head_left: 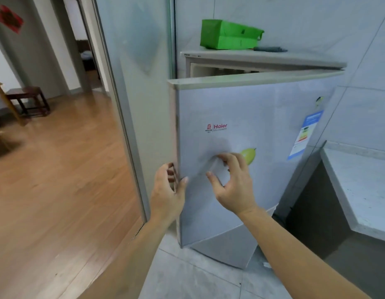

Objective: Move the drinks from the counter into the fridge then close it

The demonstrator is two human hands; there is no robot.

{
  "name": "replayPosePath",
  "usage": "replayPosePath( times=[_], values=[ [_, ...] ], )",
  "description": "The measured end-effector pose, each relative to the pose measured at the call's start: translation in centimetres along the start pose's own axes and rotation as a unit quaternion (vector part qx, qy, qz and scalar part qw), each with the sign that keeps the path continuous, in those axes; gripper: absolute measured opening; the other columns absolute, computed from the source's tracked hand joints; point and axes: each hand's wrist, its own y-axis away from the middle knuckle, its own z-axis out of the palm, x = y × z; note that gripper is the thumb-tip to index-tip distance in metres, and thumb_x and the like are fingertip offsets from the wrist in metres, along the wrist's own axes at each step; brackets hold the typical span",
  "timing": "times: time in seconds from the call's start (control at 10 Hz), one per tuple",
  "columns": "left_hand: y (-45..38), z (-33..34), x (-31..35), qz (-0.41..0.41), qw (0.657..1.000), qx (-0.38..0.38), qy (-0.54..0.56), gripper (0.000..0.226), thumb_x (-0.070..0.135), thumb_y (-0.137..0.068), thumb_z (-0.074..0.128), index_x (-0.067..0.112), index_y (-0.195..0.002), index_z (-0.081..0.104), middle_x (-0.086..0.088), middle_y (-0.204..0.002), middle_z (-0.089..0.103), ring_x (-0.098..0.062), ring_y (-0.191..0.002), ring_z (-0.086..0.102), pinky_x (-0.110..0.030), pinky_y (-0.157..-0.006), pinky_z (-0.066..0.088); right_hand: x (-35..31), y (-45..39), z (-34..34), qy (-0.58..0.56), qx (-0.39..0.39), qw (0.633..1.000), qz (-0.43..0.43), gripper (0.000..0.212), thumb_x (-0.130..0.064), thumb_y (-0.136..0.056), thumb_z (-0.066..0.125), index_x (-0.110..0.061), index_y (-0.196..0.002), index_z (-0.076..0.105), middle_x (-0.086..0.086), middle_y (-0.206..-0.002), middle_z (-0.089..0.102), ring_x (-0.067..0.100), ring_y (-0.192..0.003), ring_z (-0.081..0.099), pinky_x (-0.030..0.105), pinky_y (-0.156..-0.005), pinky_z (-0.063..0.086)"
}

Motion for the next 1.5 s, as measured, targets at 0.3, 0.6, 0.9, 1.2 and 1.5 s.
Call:
replayPosePath(
  times=[0.3, 0.6, 0.9, 1.2, 1.5],
  values=[
    [-10.8, 1.9, -5.2, -0.034, 0.998, -0.053, 0.007, 0.043, 0.063, -0.081, 0.054, 0.049, -0.119, 0.039, 0.022, -0.110, 0.058, -0.003, -0.099, 0.061, -0.028, -0.078, 0.049, 4.2, -5.7, 4.8, 0.125, 0.013, 0.991, -0.051, 0.049, -0.035, -0.078, 0.070, -0.021, -0.122, 0.051, 0.005, -0.125, 0.054, 0.029, -0.114, 0.053, 0.041, -0.103, 0.039],
    [-16.9, 7.5, -7.4, -0.076, 0.997, -0.005, 0.032, 0.037, 0.029, -0.096, 0.060, 0.024, -0.130, 0.047, 0.007, -0.122, 0.055, -0.012, -0.106, 0.058, -0.024, -0.085, 0.045, 8.3, -9.1, 7.6, 0.251, -0.039, 0.966, -0.038, 0.065, -0.043, -0.079, 0.067, -0.024, -0.139, 0.051, 0.010, -0.152, 0.036, 0.032, -0.144, 0.029, 0.053, -0.117, 0.024],
    [-22.4, 11.9, -7.0, -0.049, 0.998, -0.042, 0.000, 0.059, 0.025, -0.089, 0.068, 0.018, -0.140, 0.039, -0.003, -0.140, 0.043, -0.017, -0.130, 0.041, -0.022, -0.099, 0.029, 10.7, -13.4, 10.9, 0.370, -0.083, 0.924, 0.046, 0.078, -0.045, -0.073, 0.073, -0.026, -0.143, 0.044, 0.010, -0.157, 0.022, 0.034, -0.147, 0.017, 0.062, -0.113, 0.028],
    [-26.4, 14.2, -7.1, -0.023, 0.970, -0.242, -0.015, 0.077, 0.019, -0.083, 0.070, 0.027, -0.146, 0.026, 0.000, -0.143, 0.028, -0.025, -0.120, 0.055, -0.028, -0.085, 0.039, 11.9, -16.6, 11.3, 0.429, -0.114, 0.890, 0.102, 0.083, -0.048, -0.076, 0.073, -0.030, -0.148, 0.035, 0.003, -0.154, 0.017, 0.029, -0.143, 0.008, 0.067, -0.116, 0.015],
    [-16.2, 8.8, -18.1, -0.109, 0.965, -0.232, 0.064, 0.073, 0.008, -0.078, 0.074, 0.024, -0.141, 0.041, -0.014, -0.143, 0.044, -0.024, -0.118, 0.055, -0.043, -0.103, 0.046, 6.3, -15.7, 5.4, -0.035, -0.059, 0.952, 0.299, 0.048, -0.033, -0.087, 0.074, -0.027, -0.132, 0.055, -0.005, -0.111, 0.063, 0.006, -0.085, 0.063, 0.023, -0.076, 0.052]
  ],
)
